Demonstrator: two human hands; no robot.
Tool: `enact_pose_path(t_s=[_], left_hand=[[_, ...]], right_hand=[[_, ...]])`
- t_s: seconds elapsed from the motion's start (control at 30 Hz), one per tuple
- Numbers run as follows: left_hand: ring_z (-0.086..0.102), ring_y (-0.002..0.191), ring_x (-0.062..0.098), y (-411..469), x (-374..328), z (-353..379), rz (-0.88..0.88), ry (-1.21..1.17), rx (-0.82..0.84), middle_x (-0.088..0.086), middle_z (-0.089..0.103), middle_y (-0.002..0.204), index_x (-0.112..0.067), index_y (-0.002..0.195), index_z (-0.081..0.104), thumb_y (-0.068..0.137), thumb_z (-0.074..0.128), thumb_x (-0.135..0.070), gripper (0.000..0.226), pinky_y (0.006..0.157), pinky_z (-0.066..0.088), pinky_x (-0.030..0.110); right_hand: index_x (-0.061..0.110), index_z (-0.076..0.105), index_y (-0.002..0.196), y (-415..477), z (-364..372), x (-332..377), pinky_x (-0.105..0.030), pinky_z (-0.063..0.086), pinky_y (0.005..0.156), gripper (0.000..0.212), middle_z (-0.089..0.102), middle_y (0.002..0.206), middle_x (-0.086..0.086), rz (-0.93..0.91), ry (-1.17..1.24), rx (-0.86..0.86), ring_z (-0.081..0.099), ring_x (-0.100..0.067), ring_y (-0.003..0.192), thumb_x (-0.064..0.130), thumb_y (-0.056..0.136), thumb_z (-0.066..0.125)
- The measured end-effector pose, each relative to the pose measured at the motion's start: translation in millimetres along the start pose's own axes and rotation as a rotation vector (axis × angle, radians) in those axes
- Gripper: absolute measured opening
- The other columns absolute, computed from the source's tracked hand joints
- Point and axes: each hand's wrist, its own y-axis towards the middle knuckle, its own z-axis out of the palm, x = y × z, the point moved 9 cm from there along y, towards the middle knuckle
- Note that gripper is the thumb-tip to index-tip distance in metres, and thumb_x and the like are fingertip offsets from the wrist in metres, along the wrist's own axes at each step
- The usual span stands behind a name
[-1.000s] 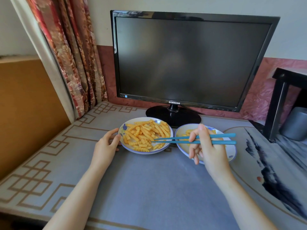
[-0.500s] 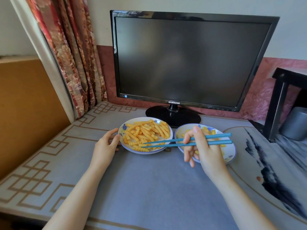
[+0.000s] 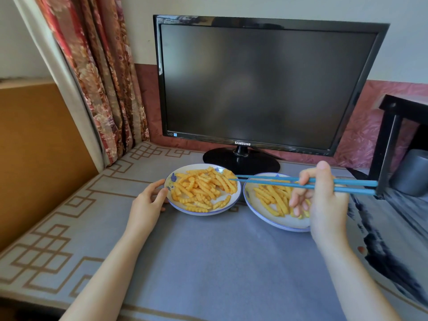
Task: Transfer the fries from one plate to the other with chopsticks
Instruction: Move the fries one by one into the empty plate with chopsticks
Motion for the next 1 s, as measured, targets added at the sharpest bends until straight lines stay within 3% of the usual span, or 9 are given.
enact_pose_path(t_s=[0.17, 0.33, 0.6, 0.8, 1.0], left_hand=[[0.060, 0.073, 0.004, 0.8, 1.8, -1.0, 0.001, 0.006, -0.001, 0.003, 0.069, 0.096, -0.016, 0.126, 0.057, 0.097, 0.049, -0.017, 0.031, 0.054, 0.047, 0.005], [0.059, 0.072, 0.003, 0.0, -0.4, -1.0, 0.005, 0.010, -0.008, 0.003, 0.068, 0.095, -0.016, 0.126, 0.057, 0.097, 0.048, -0.017, 0.030, 0.053, 0.046, 0.004], [0.060, 0.068, 0.002, -0.5, -1.1, -0.9, 0.006, 0.009, -0.002, 0.003, 0.068, 0.094, -0.016, 0.126, 0.057, 0.097, 0.048, -0.017, 0.030, 0.053, 0.045, 0.004], [0.059, 0.064, -0.015, 2.1, 2.7, 0.5, 0.011, 0.001, 0.008, 0.001, 0.068, 0.097, -0.016, 0.126, 0.057, 0.097, 0.048, -0.017, 0.031, 0.054, 0.048, 0.007], [0.058, 0.060, -0.015, 1.2, 0.4, 0.4, 0.012, 0.002, 0.003, -0.002, 0.067, 0.093, -0.016, 0.125, 0.058, 0.097, 0.048, -0.017, 0.030, 0.053, 0.047, 0.005]], right_hand=[[0.009, 0.044, 0.064, 12.0, -26.7, 11.7, -0.018, 0.025, 0.034, 0.042, 0.046, 0.034, -0.006, -0.062, -0.003, -0.145, 0.035, -0.019, 0.027, 0.021, 0.102, 0.031], [0.012, 0.046, 0.064, 20.4, -38.4, 1.0, -0.027, 0.030, 0.036, 0.043, 0.047, 0.036, -0.002, -0.058, -0.077, -0.173, 0.039, -0.021, 0.030, 0.030, 0.102, 0.034], [0.013, 0.049, 0.067, 21.9, -29.8, -6.3, -0.024, 0.029, 0.034, 0.042, 0.049, 0.039, -0.011, -0.069, -0.162, -0.093, 0.036, -0.022, 0.029, 0.032, 0.102, 0.036], [0.013, 0.049, 0.068, 17.4, -29.7, 2.7, -0.027, 0.031, 0.040, 0.042, 0.051, 0.042, -0.012, -0.097, -0.147, -0.104, 0.037, -0.028, 0.034, 0.033, 0.102, 0.035], [0.010, 0.051, 0.067, 8.4, -1.0, -0.9, -0.020, 0.028, 0.036, 0.044, 0.048, 0.040, -0.013, -0.035, -0.116, 0.083, 0.033, -0.023, 0.032, 0.029, 0.103, 0.033]])
